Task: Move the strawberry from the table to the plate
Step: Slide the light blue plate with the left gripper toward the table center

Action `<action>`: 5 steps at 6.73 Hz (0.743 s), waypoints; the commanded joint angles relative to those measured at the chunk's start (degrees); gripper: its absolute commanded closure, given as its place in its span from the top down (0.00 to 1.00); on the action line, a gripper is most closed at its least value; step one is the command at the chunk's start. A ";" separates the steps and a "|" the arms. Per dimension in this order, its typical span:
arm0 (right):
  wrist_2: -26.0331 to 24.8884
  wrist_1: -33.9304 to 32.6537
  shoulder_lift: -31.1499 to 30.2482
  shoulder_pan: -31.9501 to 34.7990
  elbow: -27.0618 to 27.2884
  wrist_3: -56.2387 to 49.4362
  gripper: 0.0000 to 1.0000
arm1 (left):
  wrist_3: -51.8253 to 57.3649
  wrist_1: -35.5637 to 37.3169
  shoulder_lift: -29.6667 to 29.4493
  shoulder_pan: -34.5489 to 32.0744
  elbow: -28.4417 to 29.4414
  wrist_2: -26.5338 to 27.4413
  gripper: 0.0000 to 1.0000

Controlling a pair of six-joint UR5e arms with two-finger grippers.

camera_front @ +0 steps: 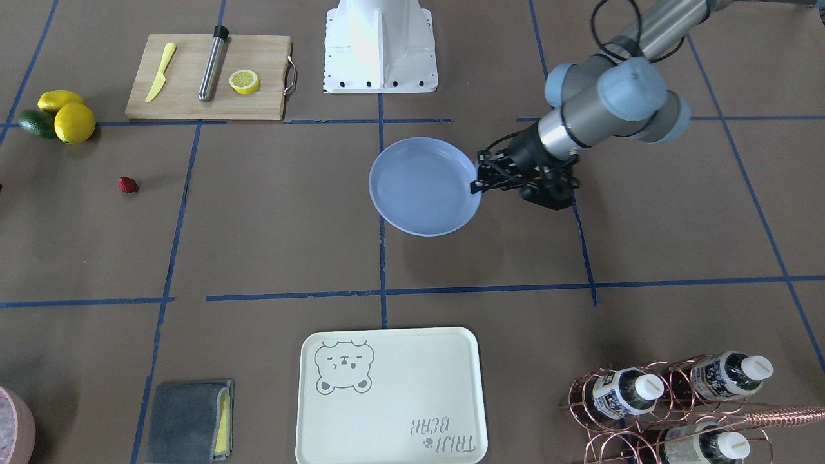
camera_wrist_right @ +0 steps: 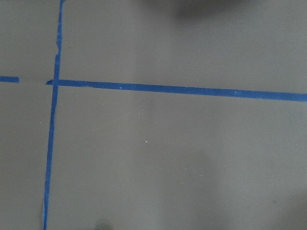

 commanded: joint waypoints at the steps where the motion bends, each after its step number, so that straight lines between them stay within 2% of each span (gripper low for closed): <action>1: 0.18 0.07 0.00 -1.09 0.73 0.00 1.00 | -1.78 0.00 -4.32 5.53 5.17 9.92 0.00; 4: 0.00 0.24 0.00 -4.33 3.54 7.53 1.00 | -1.52 -0.09 -4.33 6.59 6.42 10.03 0.01; 5: -0.08 1.29 -0.08 -5.39 4.24 8.86 1.00 | -1.52 -0.17 -4.24 6.59 6.33 10.03 0.56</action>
